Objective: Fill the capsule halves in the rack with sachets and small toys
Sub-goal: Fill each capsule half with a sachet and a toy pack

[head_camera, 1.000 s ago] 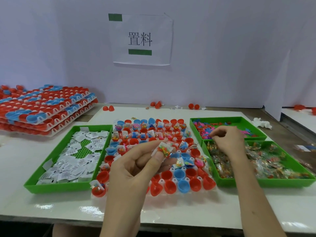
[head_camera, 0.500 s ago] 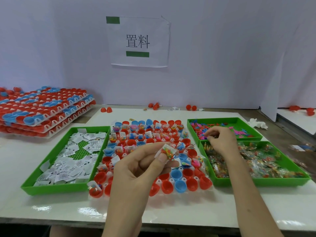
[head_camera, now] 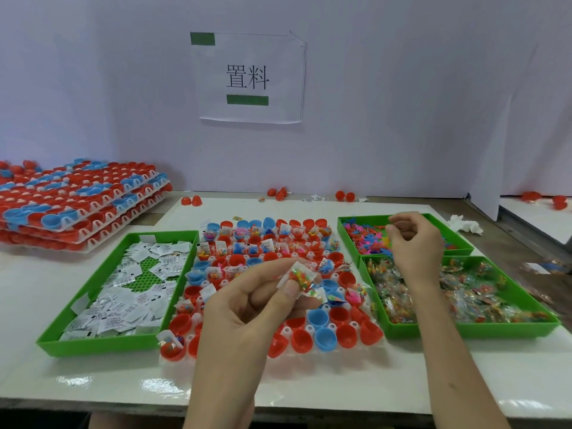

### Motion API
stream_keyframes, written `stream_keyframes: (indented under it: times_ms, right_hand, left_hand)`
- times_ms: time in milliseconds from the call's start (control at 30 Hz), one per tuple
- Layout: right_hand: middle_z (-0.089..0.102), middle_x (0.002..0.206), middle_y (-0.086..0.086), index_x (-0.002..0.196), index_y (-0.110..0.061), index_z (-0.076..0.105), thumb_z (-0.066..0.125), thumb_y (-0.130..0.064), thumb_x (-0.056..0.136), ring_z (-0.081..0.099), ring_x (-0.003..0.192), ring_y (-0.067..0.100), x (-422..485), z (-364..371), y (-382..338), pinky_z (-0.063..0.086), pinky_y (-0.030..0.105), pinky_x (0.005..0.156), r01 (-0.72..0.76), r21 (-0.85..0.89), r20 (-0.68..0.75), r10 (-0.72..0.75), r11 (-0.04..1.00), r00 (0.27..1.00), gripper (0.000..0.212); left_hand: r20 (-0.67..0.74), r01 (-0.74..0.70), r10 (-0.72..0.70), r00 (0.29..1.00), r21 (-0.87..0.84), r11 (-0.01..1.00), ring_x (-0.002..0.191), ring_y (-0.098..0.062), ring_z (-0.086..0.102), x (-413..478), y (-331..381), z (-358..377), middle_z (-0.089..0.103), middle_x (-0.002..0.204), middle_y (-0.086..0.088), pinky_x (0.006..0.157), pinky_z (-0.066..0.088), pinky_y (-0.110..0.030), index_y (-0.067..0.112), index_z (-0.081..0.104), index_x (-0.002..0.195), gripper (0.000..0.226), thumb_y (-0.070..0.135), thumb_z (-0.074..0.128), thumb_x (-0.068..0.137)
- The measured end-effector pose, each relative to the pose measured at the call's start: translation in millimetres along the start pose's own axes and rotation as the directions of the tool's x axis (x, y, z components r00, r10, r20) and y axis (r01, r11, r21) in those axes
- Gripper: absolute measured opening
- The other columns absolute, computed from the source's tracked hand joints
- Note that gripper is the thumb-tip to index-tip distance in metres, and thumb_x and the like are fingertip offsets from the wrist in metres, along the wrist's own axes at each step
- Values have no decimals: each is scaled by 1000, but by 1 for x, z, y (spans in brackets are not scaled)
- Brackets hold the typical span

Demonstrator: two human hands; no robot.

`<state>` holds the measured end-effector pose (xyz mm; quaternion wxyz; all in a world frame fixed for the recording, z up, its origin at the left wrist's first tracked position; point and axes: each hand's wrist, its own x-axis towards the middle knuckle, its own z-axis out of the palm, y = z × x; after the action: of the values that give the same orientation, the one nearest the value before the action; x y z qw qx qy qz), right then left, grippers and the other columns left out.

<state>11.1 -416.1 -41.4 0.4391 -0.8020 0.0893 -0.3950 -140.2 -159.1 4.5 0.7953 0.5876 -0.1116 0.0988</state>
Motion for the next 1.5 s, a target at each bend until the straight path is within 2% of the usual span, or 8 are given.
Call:
stream_keyframes:
  times_ms: [133, 267, 367, 567, 833, 1000, 1267, 1500]
  right_hand:
    - [68, 88, -1, 102, -17, 67, 67, -6, 92, 67, 82, 14, 3, -17, -28, 60, 33, 80, -17, 277, -136, 57, 961, 989, 14]
    - [72, 80, -8, 99, -23, 68, 70, -9, 90, 68, 79, 7, -17, -39, -72, 58, 23, 80, -11, 676, -69, 78, 737, 995, 17]
    - [73, 80, -5, 98, -20, 70, 73, -20, 81, 69, 79, 11, -47, -46, -104, 56, 20, 78, -31, 797, 27, 16, 603, 1000, 17]
    - [74, 82, -2, 93, -26, 74, 76, -34, 72, 70, 77, 14, -74, -49, -145, 56, 22, 77, -43, 838, 138, -134, 544, 981, 22]
    - [73, 81, -2, 90, -25, 72, 74, -22, 81, 71, 74, 13, -95, -35, -162, 56, 21, 70, -67, 801, 271, -260, 595, 927, 10]
    - [72, 83, -11, 85, -24, 71, 71, -9, 85, 70, 82, 6, -95, -38, -164, 55, 16, 73, -104, 741, 418, -334, 664, 845, 15]
    - [72, 84, -9, 88, -20, 71, 71, -3, 87, 70, 84, 8, -91, -47, -159, 54, 17, 76, -77, 716, 461, -386, 694, 799, 17]
    - [72, 93, -8, 99, -27, 71, 74, -20, 86, 71, 92, 15, -87, -53, -157, 58, 23, 79, -57, 644, 552, -412, 763, 725, 15]
  left_hand:
    - [-22, -19, 20, 1000, 41, 999, 78, -22, 76, 1, -1, 1, 77, 80, -10, 71, 57, -20, 38, 76, 96, 29, 27, 71, 71]
    - [-36, -36, 37, 999, 35, 999, 75, -23, 76, 4, 0, 4, 77, 78, -10, 66, 57, -18, 28, 75, 83, 17, 29, 74, 66]
    - [-20, -49, 49, 999, 27, 998, 78, -25, 76, 4, 2, 3, 78, 82, -11, 68, 57, -20, 24, 77, 83, 23, 34, 76, 61]
    - [-25, -87, 87, 996, 12, 996, 77, -24, 76, 0, 8, 8, 78, 84, -8, 67, 58, -20, 22, 80, 84, 28, 32, 79, 58]
    - [-134, -250, 252, 959, 30, 968, 81, -19, 76, 0, 14, 20, 75, 106, 1, 72, 59, -24, 23, 80, 82, 23, 33, 87, 63]
    - [-208, -279, 284, 936, 57, 959, 77, -23, 76, -1, 16, 18, 78, 88, -6, 68, 58, -22, 23, 79, 84, 22, 26, 88, 63]
    - [-243, -252, 257, 935, 51, 966, 71, -23, 76, -3, 12, 17, 77, 75, -10, 65, 59, -23, 26, 78, 81, 25, 28, 84, 57]
    - [-240, -236, 253, 937, 97, 967, 72, -20, 76, -4, 11, 17, 77, 73, -6, 64, 59, -22, 28, 77, 81, 19, 30, 76, 62]
